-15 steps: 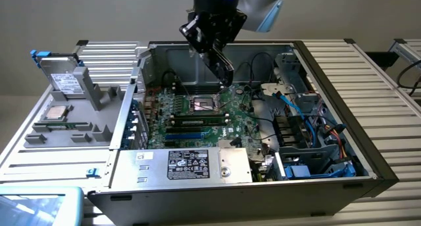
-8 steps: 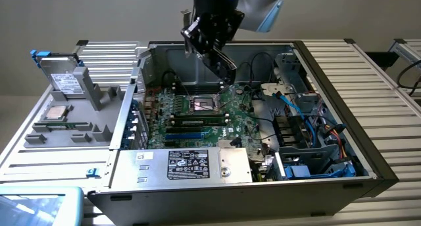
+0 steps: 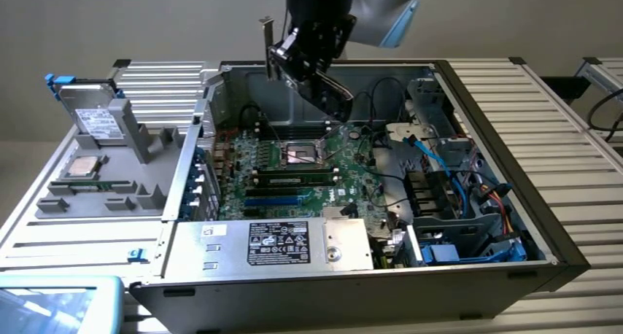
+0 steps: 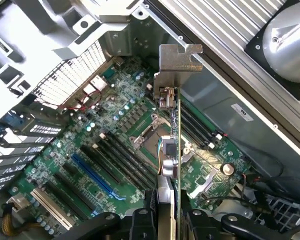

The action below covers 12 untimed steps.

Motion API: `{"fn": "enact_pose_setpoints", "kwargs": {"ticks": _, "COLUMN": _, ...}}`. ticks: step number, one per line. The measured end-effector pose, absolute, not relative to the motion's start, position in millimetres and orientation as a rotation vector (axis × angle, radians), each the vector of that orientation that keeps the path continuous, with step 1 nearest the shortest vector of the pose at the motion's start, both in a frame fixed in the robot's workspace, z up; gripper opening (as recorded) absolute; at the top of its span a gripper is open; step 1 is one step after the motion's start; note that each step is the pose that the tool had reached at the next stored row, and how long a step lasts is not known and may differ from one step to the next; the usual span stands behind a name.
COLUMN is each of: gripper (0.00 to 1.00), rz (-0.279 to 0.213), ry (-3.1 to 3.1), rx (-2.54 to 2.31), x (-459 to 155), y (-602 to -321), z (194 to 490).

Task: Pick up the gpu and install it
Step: 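Insert the gpu into the slot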

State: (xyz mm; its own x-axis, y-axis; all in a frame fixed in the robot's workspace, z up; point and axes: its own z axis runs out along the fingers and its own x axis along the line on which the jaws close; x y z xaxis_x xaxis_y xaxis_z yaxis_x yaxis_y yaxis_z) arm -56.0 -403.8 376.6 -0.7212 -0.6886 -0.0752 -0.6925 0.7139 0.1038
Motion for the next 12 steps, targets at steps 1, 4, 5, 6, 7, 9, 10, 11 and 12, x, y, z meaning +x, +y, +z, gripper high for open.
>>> {"fn": "enact_pose_setpoints", "kwargs": {"ticks": 1, "gripper": 0.28, "rz": 0.194, "ry": 2.869, "rx": -1.186, "x": -55.9, "y": -403.8, "z": 376.5}}
{"fn": "enact_pose_setpoints", "kwargs": {"ticks": 4, "gripper": 0.28, "rz": 0.194, "ry": 2.835, "rx": -1.266, "x": -55.9, "y": -403.8, "z": 376.3}}
{"fn": "enact_pose_setpoints", "kwargs": {"ticks": 5, "gripper": 0.28, "rz": 0.193, "ry": 2.824, "rx": -1.292, "x": -55.9, "y": -403.9, "z": 376.3}}
{"fn": "enact_pose_setpoints", "kwargs": {"ticks": 6, "gripper": 0.28, "rz": 0.193, "ry": 2.813, "rx": -1.318, "x": -56.0, "y": -403.8, "z": 376.3}}
{"fn": "enact_pose_setpoints", "kwargs": {"ticks": 7, "gripper": 0.28, "rz": 0.193, "ry": 2.801, "rx": -1.343, "x": -56.0, "y": -403.8, "z": 376.3}}
{"fn": "enact_pose_setpoints", "kwargs": {"ticks": 9, "gripper": 0.28, "rz": 0.193, "ry": 2.777, "rx": -1.394, "x": -56.0, "y": -403.8, "z": 376.2}}
{"fn": "enact_pose_setpoints", "kwargs": {"ticks": 10, "gripper": 0.28, "rz": 0.193, "ry": 2.765, "rx": -1.419, "x": -56.0, "y": -403.8, "z": 376.3}}
{"fn": "enact_pose_setpoints", "kwargs": {"ticks": 11, "gripper": 0.28, "rz": 0.193, "ry": 2.751, "rx": -1.446, "x": -55.9, "y": -403.8, "z": 376.2}}
{"fn": "enact_pose_setpoints", "kwargs": {"ticks": 12, "gripper": 0.28, "rz": 0.194, "ry": 2.739, "rx": -1.471, "x": -56.0, "y": -403.8, "z": 376.2}}
